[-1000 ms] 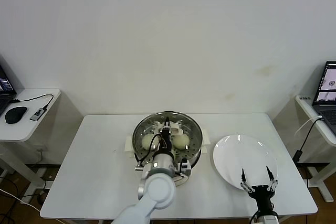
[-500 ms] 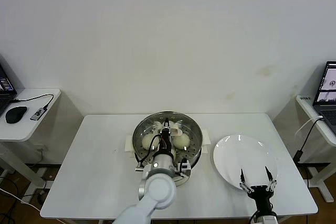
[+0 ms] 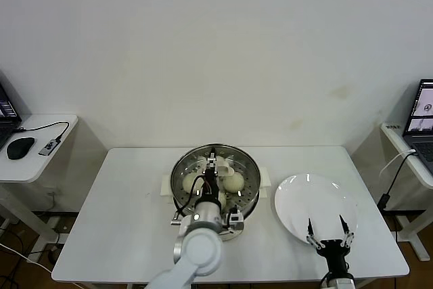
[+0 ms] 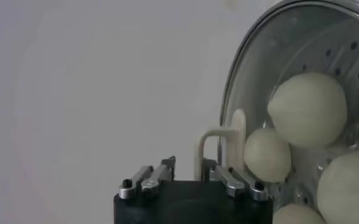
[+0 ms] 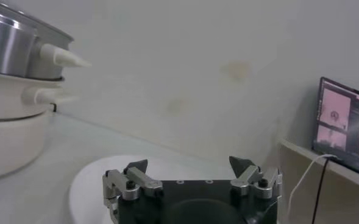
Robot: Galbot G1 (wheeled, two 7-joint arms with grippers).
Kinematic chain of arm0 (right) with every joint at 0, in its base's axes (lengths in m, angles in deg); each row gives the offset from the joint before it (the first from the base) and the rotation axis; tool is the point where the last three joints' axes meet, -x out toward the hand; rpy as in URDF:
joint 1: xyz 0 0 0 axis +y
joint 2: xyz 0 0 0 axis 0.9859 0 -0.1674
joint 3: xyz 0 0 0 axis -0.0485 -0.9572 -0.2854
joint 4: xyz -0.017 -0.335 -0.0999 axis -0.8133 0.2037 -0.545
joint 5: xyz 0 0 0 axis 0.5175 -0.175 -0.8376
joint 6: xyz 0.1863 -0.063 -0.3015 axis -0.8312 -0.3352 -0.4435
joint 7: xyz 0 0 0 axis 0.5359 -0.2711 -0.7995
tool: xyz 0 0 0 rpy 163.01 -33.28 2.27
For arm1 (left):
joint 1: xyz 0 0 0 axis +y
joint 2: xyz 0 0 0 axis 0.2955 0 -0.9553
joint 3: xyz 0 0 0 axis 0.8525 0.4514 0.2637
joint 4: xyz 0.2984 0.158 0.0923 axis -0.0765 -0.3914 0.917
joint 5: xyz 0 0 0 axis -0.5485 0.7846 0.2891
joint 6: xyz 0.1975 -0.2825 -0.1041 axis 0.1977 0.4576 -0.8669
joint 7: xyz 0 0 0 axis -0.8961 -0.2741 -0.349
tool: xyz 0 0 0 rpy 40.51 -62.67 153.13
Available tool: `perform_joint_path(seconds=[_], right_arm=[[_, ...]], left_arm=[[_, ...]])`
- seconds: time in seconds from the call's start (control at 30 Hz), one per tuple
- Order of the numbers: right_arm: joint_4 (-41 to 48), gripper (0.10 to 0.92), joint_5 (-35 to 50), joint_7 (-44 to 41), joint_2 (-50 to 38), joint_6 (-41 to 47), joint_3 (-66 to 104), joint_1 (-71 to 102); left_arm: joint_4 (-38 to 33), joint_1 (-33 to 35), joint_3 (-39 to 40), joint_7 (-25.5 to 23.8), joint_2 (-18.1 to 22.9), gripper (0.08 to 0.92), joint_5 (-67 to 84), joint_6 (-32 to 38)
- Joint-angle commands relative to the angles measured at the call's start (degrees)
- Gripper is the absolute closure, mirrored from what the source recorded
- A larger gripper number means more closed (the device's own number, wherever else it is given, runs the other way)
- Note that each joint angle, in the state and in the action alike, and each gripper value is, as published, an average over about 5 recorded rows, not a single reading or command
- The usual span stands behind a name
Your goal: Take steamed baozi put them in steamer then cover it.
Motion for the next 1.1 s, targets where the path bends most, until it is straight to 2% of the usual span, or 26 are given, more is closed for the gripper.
perform_joint_path(seconds=[0.03, 0.17, 0.27, 0.33, 0.43, 0.5, 0.6, 0.63, 0.73, 0.83, 1.1], right_arm=[[-1.06, 0.203, 0.01, 0.25, 0.11, 0.29, -0.13, 0.35], [-1.84, 0.203, -0.1, 0.31, 0.35, 0.41, -0.1, 0.91], [-2.02, 0.203, -0.18, 0.34, 0.46, 0.27, -0.26, 1.36], [-2.17, 0.203, 0.03, 0.46, 0.49, 0.06, -0.33, 1.64], [-2.75, 0.203, 0.98, 0.55, 0.39, -0.15, -0.45, 2.1], [-3.44, 0.203, 1.58, 0.38, 0.2, 0.01, -0.52, 2.39], [-5.08, 0.203, 2.18, 0.05, -0.58, 0.74, -0.71, 3.01], [-5.66, 0.203, 2.51, -0.06, -1.16, 1.09, -0.9, 3.38], [-7.19, 0.203, 4.42, -0.45, -3.83, 2.08, -2.1, 4.94], [-8.68, 0.203, 7.61, -0.97, -6.73, 2.81, -3.64, 7.12], [-10.65, 0.203, 13.5, -2.13, -10.91, 3.47, -6.56, 11.96]], left_arm=[[-12.47, 8.91, -0.88, 3.05, -5.5, 0.459, 4.22, 0.63], [-19.88, 14.09, -3.41, 6.22, -9.74, 0.338, 8.15, 1.65], [-25.4, 19.52, -7.91, 8.97, -12.68, 0.254, 18.06, 2.35], [-28.81, 24.34, -12.77, 11.43, -13.86, 0.213, 27.38, 2.88], [-31.77, 32.43, -23.94, 18.52, -14.58, 0.183, 46.33, 7.48], [-30.33, 37.11, -33.72, 23.45, -14.52, 0.178, 64.19, 18.21], [-24.48, 41.69, -45.47, 25.77, -12.95, 0.177, 90.15, 36.41], [-22.53, 43.11, -47.72, 26.06, -12.42, 0.177, 96.71, 39.97], [-18.26, 47.62, -50.92, 27.87, -11.52, 0.177, 106.66, 44.2], [-16.18, 51.32, -51.02, 28.35, -10.12, 0.177, 110.32, 44.87], [-10.91, 55.71, -48.32, 27.94, -6.7, 0.177, 107.07, 49.24]])
